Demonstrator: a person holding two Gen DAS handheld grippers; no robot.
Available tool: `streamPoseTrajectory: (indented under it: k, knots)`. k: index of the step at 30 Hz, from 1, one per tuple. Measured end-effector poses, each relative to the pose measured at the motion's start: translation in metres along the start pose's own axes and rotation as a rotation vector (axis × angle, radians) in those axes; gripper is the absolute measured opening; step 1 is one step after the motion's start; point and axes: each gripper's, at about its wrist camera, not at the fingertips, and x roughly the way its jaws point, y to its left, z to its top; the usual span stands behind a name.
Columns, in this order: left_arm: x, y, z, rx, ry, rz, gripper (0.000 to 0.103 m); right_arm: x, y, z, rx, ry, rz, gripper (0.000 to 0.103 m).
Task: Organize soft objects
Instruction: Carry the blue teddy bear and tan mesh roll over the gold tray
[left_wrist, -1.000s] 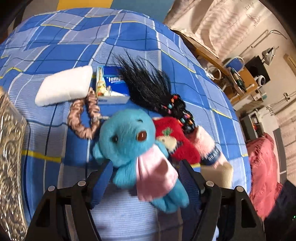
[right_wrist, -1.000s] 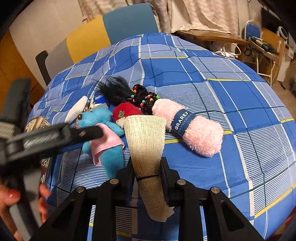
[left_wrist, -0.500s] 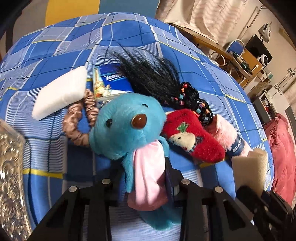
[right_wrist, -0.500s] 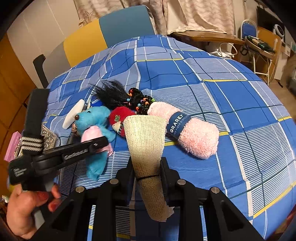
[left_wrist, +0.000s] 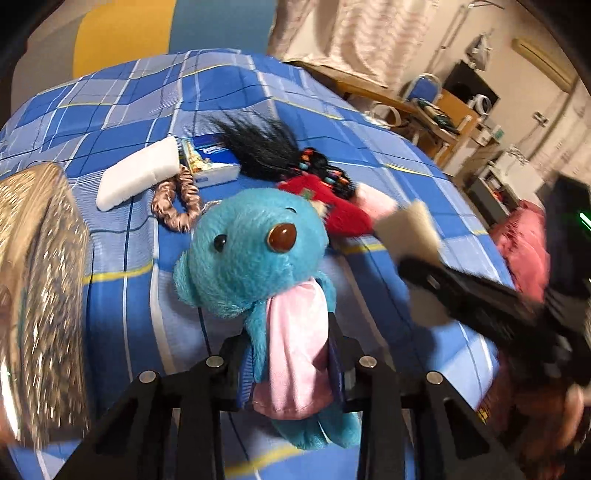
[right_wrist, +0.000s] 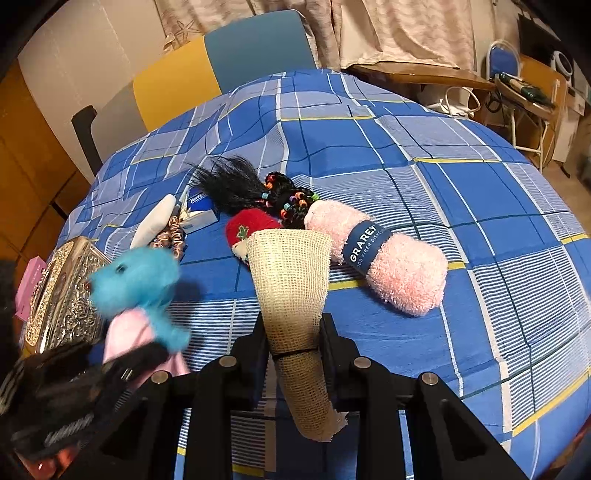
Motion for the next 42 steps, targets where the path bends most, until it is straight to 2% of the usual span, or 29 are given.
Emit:
streamPoseTrajectory:
  k: [7,12,19,26,33,36,42]
  knots:
    - [-0.053,-0.002,-0.035,0.101,-0.028,-0.063,0.032,0.006,0.009,-0.003,-0.055,0.011,-0.023,0.026]
    - [-0.096,0.019,-0.052,0.107,-0.069,-0.079,0.033,0.006,0.015,-0.006,-0.091,0.008,-0.048,0.026]
    - [-0.164,0.067,-0.062,0.042,-0.187,-0.059,0.033,0.000,0.013,-0.005,-0.080,-0.032,-0.045,0.026]
    - [-0.217,0.147,-0.061,-0.130,-0.294,0.017,0.033,-0.013,0.015,-0.003,-0.071,-0.105,-0.013,0.026]
    - [-0.224,0.230,-0.053,-0.273,-0.300,0.149,0.033,-0.015,0.034,-0.012,-0.049,-0.100,0.030,0.026]
    - [-0.217,0.263,-0.049,-0.332,-0.287,0.178,0.033,-0.026,0.047,-0.016,-0.025,-0.115,0.072,0.026]
    - [-0.183,0.318,-0.040,-0.453,-0.211,0.185,0.033,-0.040,0.086,-0.029,-0.037,-0.114,0.122,0.026]
